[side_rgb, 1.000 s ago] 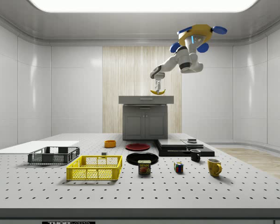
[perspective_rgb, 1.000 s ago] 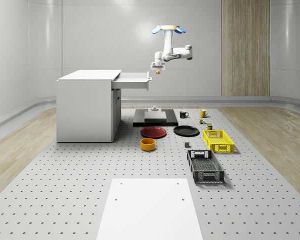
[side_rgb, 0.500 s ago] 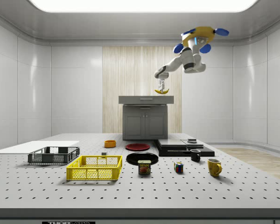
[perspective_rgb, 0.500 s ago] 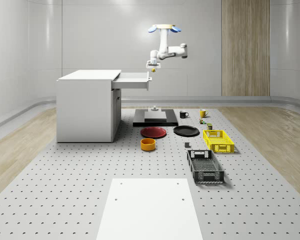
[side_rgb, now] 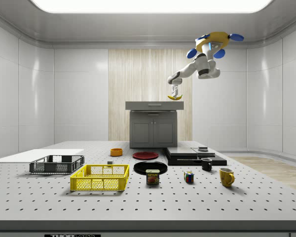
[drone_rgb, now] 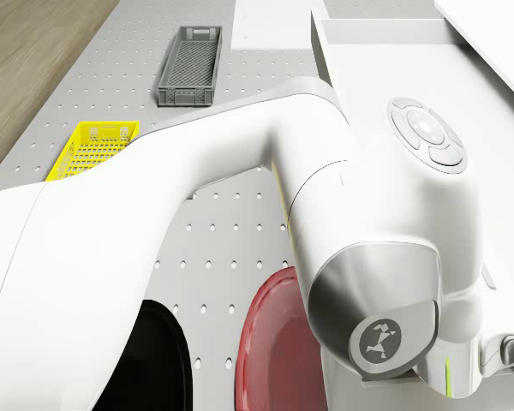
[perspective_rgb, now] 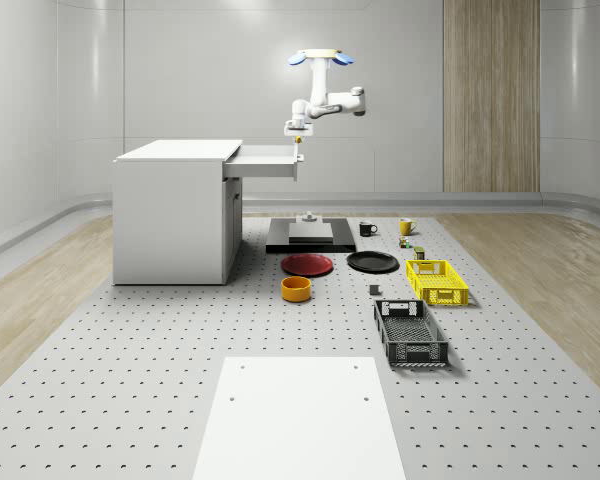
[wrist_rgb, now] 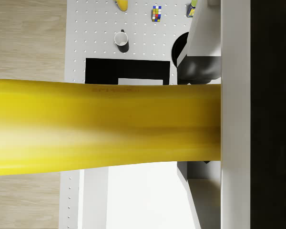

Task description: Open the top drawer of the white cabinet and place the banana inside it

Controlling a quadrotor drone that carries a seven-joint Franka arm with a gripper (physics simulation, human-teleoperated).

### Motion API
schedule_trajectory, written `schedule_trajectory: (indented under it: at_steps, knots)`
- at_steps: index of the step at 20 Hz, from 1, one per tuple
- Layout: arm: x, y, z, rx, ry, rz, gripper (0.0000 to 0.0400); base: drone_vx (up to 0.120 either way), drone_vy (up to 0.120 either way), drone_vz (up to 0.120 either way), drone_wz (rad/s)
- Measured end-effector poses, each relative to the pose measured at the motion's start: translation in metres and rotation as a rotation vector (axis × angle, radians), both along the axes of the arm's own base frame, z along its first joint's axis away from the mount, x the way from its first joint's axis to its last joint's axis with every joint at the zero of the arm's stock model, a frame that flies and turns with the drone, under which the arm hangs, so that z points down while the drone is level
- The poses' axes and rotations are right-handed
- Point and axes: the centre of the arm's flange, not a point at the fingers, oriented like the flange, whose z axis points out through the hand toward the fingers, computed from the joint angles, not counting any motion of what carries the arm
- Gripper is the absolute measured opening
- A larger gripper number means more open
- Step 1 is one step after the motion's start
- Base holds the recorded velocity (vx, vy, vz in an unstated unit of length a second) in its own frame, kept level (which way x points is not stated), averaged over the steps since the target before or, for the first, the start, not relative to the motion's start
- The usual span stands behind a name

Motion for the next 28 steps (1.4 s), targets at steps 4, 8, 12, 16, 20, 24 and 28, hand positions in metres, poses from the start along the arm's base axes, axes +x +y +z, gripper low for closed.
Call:
schedule_trajectory:
  at_steps: [4, 8, 12, 16, 20, 24, 28]
  knots:
    - [0.0, 0.0, 0.0, 0.0, 0.0, 0.0, 0.0193, -0.03, -0.08, 0.0, 0.0]
    - [0.0, 0.0, 0.0, 0.0, 0.0, 0.0, 0.0193, 0.12, 0.0, 0.0, 0.0]
    - [0.0, 0.0, 0.0, 0.0, 0.0, 0.0, 0.0193, 0.12, -0.07, 0.0, 0.0]
    - [0.0, 0.0, 0.0, 0.0, 0.0, 0.0, 0.0193, 0.12, -0.12, 0.0, 0.0]
    - [0.0, 0.0, 0.0, 0.0, 0.0, 0.0, 0.0193, 0.12, -0.12, 0.0, 0.0]
    - [0.0, 0.0, 0.0, 0.0, 0.0, 0.0, 0.0193, 0.12, -0.12, 0.0, 0.0]
    - [0.0, 0.0, 0.0, 0.0, 0.0, 0.0, 0.0193, 0.12, -0.12, 0.0, 0.0]
